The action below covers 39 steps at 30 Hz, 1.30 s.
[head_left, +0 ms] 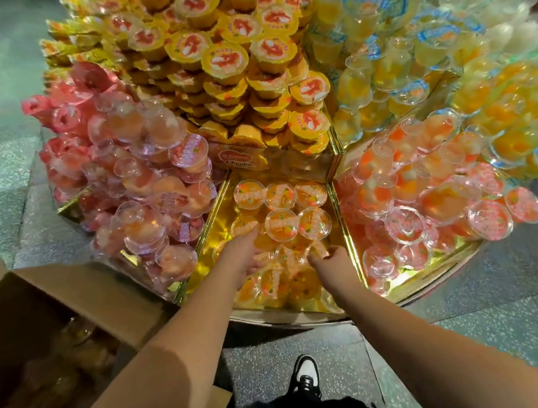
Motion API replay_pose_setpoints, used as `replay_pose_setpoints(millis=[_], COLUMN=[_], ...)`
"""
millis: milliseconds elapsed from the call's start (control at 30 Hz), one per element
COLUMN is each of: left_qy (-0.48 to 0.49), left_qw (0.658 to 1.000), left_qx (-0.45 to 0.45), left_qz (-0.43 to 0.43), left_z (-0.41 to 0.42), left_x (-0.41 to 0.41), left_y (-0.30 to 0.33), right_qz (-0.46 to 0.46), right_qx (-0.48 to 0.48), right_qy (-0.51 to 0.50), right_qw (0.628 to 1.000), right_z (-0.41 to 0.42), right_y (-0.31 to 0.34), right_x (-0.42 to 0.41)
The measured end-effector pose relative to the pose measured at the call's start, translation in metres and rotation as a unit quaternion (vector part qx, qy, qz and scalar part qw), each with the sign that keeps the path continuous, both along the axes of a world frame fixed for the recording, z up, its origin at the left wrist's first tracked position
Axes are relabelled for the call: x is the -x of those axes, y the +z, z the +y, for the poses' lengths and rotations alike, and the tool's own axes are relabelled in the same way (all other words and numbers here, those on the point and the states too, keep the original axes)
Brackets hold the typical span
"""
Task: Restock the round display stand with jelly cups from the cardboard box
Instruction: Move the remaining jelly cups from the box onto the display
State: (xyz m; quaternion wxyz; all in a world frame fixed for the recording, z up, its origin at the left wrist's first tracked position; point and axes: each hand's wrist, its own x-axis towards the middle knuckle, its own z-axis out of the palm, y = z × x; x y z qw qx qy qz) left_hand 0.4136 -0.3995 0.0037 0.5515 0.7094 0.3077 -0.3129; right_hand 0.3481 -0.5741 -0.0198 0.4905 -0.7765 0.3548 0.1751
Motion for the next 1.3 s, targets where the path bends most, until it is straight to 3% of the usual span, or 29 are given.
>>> replay_pose_setpoints(millis=[200,333,567,733,933,1133,1300], left_qy=[0.066,0.097,0.076,0.101,0.129,0.148,0.177], left_qw=[0.997,0.989,0.957,0.932,0.945,0.968,0.969], left_qx=[0.019,-0.041,-0.260,-0.343,-0.299,-0.177,-0.077], left_qz=[-0.033,-0.101,-0.104,-0.051,0.035,0.103,0.154], left_z=[0.074,0.147,0.302,0.392,0.443,0.448,0.452], left_x=[0.041,0.080,0.179,0.258,0.333,0.354,0.344], left_y=[0.027,0.041,0.061,0.049,0.000,-0.064,-0.108], right_qz=[-0.012,-0.047,-0.135,-0.117,-0.002,0.152,0.210], right_qx=[0.047,0.116,0.178,0.156,0.202,0.258,0.269], right_qy=[0.147,0.289,0.539,0.684,0.743,0.754,0.705], right_qw=[0.988,0.949,0.812,0.703,0.638,0.585,0.622], right_z=[0.022,0.081,0.250,0.363,0.442,0.458,0.474], right_y=[0.049,0.074,0.089,0.078,0.020,-0.053,-0.102], right_x=[0.010,-0.002,-0.005,0.015,0.044,0.060,0.063])
